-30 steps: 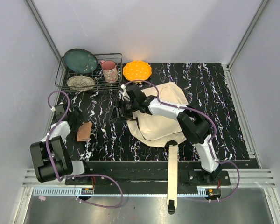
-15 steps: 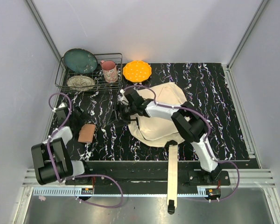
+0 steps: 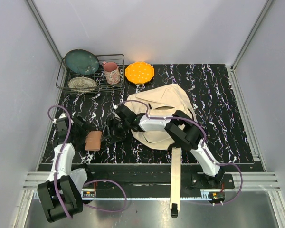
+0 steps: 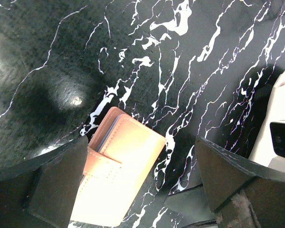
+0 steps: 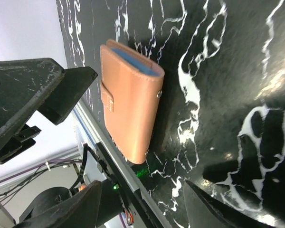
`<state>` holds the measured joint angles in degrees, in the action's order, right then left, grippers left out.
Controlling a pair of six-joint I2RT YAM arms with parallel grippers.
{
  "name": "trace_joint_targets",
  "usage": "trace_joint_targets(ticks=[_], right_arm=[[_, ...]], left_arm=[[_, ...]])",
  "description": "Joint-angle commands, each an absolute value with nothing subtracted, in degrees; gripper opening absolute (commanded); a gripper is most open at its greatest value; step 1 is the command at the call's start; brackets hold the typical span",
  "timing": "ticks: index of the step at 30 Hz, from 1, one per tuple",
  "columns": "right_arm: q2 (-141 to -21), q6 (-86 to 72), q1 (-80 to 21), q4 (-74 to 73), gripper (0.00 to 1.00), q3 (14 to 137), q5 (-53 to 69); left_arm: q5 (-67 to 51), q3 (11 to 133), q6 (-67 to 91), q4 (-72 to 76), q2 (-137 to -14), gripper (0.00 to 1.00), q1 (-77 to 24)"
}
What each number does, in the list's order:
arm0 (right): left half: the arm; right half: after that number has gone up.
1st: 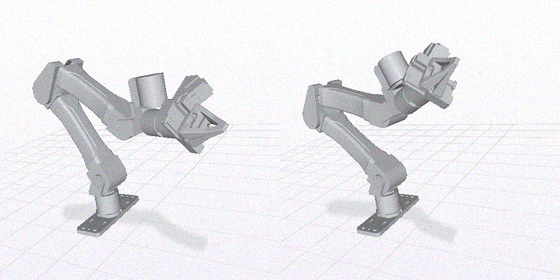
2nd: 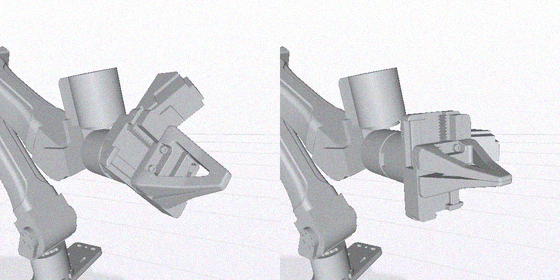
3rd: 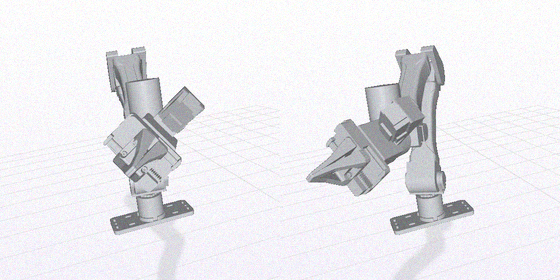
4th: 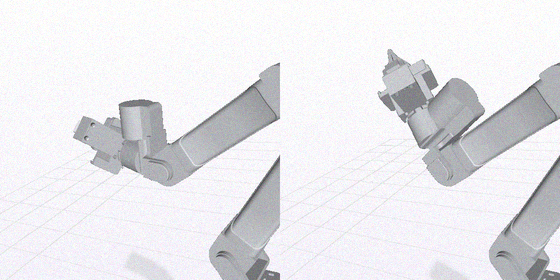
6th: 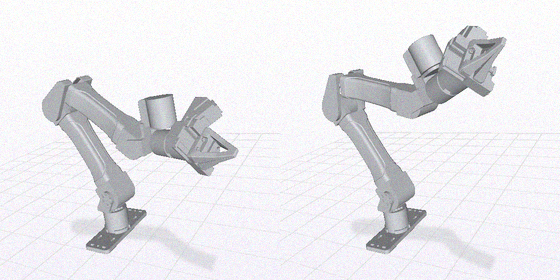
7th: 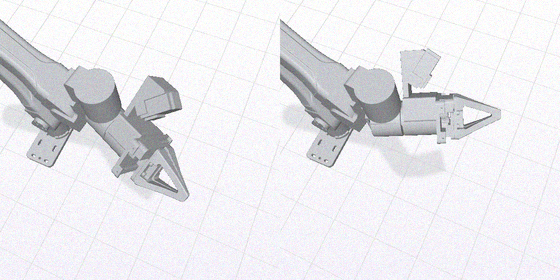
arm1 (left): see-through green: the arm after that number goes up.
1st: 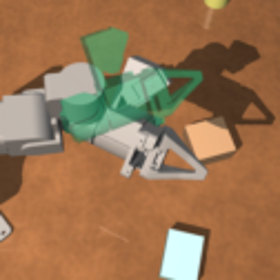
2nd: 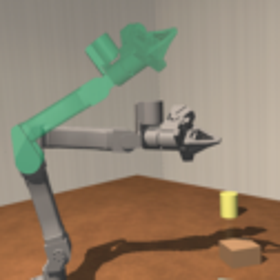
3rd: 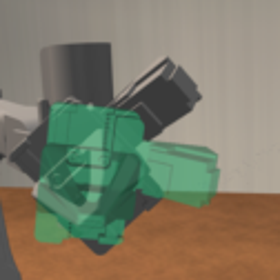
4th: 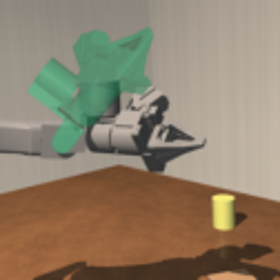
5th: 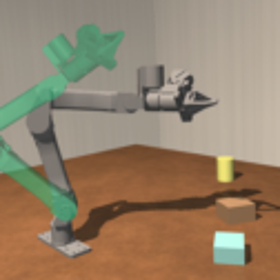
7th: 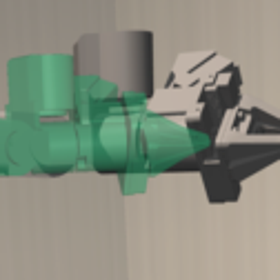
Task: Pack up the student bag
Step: Pick up the personal item from the center of the board.
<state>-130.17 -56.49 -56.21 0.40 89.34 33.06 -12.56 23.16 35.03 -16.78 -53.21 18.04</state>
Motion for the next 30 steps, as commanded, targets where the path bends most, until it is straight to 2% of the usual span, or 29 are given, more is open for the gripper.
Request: trace_joint_targets(ticks=[1, 9, 10, 11, 22, 26, 28, 30], right_arm=[[-130.7, -60.5, -58.3, 2.6, 0.75, 90.7, 27.1], [-133.7, -64.5, -58.6, 4.8, 0.77, 91.7, 22.8], [-134.7, -64.3, -58.6, 4.7, 0.75, 92.2, 22.9], [-135.3, -63.8, -58.6, 4.3, 0.69, 93.6, 23.4], [-137.9, -61.2, -58.5, 5.4, 0.64, 93.4, 28.0], [-138.7, -60.8, -58.4, 5.9, 0.50, 94.7, 28.7], [-138.7, -59.9, -58.3, 5.1, 0.50, 95.0, 27.6], [-138.7, -60.1, -57.7, 4.7, 0.54, 95.1, 26.7]], left_arm=[[-10.6, 25.2, 36.2, -22.3, -51.3, 0.99, 18.0], [-12.2, 21.7, 36.8, -14.9, -57.3, 0.99, 18.0], [-13.0, 21.9, 36.5, -14.2, -58.9, 0.99, 18.0], [-16.0, 22.3, 35.8, -13.4, -59.7, 0.99, 18.0], [-30.7, 19.8, 36.3, -2.9, -67.6, 0.99, 17.9], [-32.7, 19.2, 36.4, -2.3, -67.2, 0.99, 17.8], [-33.3, 19.2, 36.2, -2.3, -67.1, 0.99, 17.8], [-33.9, 18.7, 36.6, -2.3, -66.9, 0.98, 17.8]])
